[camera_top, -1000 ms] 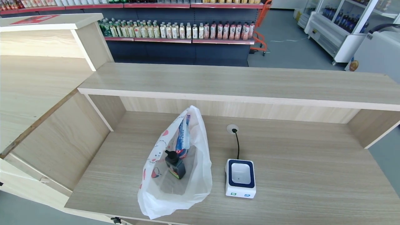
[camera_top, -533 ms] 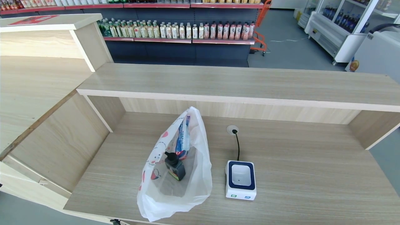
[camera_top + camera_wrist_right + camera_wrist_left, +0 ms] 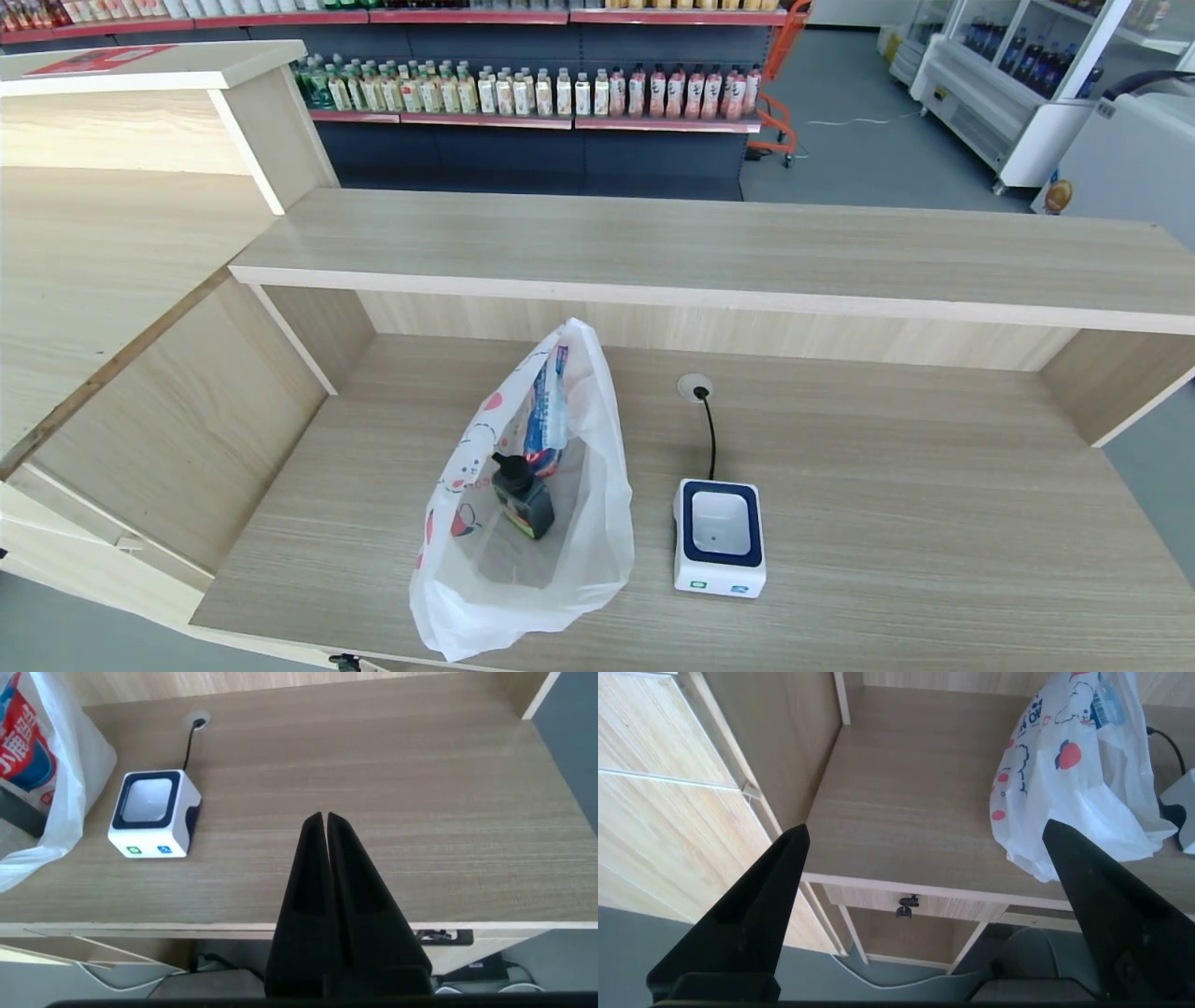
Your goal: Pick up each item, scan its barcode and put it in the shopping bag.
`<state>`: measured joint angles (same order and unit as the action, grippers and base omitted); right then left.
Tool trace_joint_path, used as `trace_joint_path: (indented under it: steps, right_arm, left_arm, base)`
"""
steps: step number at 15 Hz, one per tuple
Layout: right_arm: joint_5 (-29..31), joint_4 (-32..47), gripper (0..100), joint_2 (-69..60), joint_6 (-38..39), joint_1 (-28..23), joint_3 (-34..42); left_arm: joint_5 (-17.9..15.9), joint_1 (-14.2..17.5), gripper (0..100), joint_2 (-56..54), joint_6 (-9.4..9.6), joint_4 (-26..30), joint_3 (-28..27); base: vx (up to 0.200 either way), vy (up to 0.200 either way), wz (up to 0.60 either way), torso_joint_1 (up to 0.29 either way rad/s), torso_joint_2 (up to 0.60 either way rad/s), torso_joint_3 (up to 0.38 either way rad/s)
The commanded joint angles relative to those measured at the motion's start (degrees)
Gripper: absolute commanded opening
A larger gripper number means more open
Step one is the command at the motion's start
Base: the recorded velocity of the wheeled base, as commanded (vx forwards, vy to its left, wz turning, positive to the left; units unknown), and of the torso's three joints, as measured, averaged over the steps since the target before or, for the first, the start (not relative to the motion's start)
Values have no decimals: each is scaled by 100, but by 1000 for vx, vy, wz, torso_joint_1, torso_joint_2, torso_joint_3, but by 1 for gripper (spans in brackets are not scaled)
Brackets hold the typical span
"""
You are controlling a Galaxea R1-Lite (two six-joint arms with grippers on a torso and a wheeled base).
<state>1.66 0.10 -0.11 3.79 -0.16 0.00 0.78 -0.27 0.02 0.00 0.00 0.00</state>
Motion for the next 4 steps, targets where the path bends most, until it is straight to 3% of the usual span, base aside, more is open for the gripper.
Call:
trace_joint_path:
  steps: [1, 4]
  right_arm:
    - [1, -1, 0, 11, -10, -2, 0]
    - [1, -1, 0, 11, -45, -2, 0]
  left_arm:
    - [1, 0, 100, -2, 0, 0, 0]
    - [1, 0, 100, -2, 0, 0, 0]
  base:
    - [0, 0, 0, 0, 0, 0]
    - [0, 0, 0, 0, 0, 0]
